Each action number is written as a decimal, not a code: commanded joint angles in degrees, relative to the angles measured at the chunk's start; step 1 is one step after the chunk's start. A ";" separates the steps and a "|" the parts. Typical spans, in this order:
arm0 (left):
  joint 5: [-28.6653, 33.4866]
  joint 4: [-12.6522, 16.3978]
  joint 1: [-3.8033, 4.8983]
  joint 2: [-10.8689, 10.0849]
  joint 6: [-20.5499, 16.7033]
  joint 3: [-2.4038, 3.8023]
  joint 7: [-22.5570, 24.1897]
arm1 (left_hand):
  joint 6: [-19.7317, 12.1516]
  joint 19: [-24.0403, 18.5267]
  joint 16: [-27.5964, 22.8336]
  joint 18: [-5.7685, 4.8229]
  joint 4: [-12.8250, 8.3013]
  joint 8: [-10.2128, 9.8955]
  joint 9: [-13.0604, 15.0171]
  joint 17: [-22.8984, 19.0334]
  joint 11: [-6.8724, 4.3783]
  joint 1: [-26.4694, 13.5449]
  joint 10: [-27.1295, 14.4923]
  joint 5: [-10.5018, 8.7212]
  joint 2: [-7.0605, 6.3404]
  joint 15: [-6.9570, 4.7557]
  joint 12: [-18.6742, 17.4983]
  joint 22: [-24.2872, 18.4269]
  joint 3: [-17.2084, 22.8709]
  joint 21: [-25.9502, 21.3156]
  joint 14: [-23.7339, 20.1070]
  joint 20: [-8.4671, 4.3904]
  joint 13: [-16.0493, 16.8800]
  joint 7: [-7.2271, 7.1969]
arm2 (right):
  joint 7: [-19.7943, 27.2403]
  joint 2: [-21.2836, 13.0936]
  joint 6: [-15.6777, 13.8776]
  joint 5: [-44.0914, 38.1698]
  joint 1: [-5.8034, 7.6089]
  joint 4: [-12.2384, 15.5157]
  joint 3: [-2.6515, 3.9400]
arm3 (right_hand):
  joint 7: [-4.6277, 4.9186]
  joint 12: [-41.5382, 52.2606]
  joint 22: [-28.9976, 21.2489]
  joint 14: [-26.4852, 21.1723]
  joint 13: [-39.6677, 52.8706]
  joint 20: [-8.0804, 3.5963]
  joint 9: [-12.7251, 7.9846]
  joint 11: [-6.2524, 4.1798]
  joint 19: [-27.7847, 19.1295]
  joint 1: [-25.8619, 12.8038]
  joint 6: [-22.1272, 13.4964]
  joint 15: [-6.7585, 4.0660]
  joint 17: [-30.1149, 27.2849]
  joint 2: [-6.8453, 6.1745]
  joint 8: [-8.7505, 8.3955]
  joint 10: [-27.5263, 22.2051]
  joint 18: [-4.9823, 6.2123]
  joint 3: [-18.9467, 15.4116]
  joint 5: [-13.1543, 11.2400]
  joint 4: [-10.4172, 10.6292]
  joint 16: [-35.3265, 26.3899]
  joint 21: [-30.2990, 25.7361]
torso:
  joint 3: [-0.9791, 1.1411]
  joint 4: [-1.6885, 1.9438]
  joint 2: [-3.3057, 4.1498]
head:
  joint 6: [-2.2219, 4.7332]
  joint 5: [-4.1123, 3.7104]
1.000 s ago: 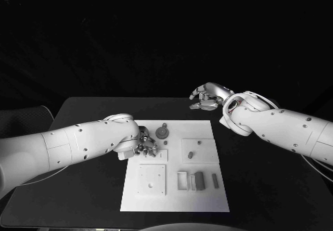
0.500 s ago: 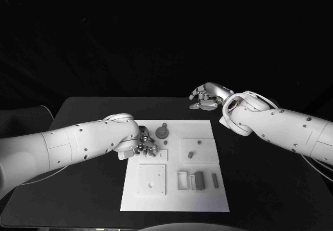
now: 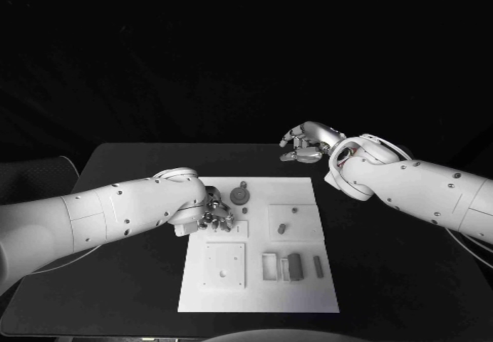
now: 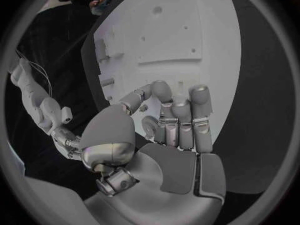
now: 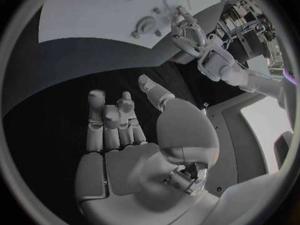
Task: Assemble the parts on the task board
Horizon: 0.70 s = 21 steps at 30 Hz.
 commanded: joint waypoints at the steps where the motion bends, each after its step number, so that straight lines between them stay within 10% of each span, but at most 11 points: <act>1: -0.10 0.06 -0.27 0.21 0.44 -0.11 0.59 | 5.11 -0.42 0.25 1.39 0.43 0.00 0.97 -0.10 -0.60 -0.19 -1.22 -0.23 -0.74 -1.58 0.26 1.11 -0.10 0.20 -0.37 -0.60 -0.10 -2.47 | 0.10 -0.02 0.71 0.05 0.00 0.10 0.02 | 0.58 0.23 0.32 0.15 -0.09 -0.49 -0.08 -0.04 -0.05 -0.49 -0.21 -0.18 0.06 0.21 -0.33 -0.38 2.34 -0.05 0.23 0.22 -0.23 -0.39 | -0.01 -0.01 0.00 | -0.03 -0.01; 7: -0.08 0.05 -0.27 0.24 0.63 -0.11 0.67 | 4.85 -0.78 0.75 1.47 -1.75 0.13 1.31 -0.56 -0.58 -1.62 -1.52 3.24 1.11 -1.56 0.76 1.16 -4.75 0.48 -0.70 -0.63 -0.46 -2.45 | 0.10 -0.04 0.73 0.05 0.00 0.13 0.02 | 0.59 0.25 0.32 0.14 -0.12 -0.49 -0.09 -0.04 -0.06 -0.51 -0.22 -0.17 0.07 0.21 -0.33 -0.40 2.34 -0.05 0.23 0.23 -0.23 -0.39 | 0.00 -0.01 -0.01 | -0.05 0.01; 21: -0.08 -0.03 -0.29 0.25 0.56 -0.11 0.78 | 4.90 -0.91 1.25 1.61 -0.69 -0.02 1.28 -1.44 -0.67 -2.52 -1.69 -1.69 -0.26 -1.67 1.29 1.01 -6.28 0.33 -0.92 -0.64 -1.29 -2.53 | 0.09 -0.08 0.83 0.05 0.00 0.17 0.02 | 0.59 0.29 0.32 0.12 -0.17 -0.48 -0.11 -0.04 -0.08 -0.50 -0.23 -0.17 0.08 0.23 -0.33 -0.44 2.34 -0.03 0.24 0.25 -0.23 -0.40 | -0.02 0.00 -0.01 | -0.14 -0.03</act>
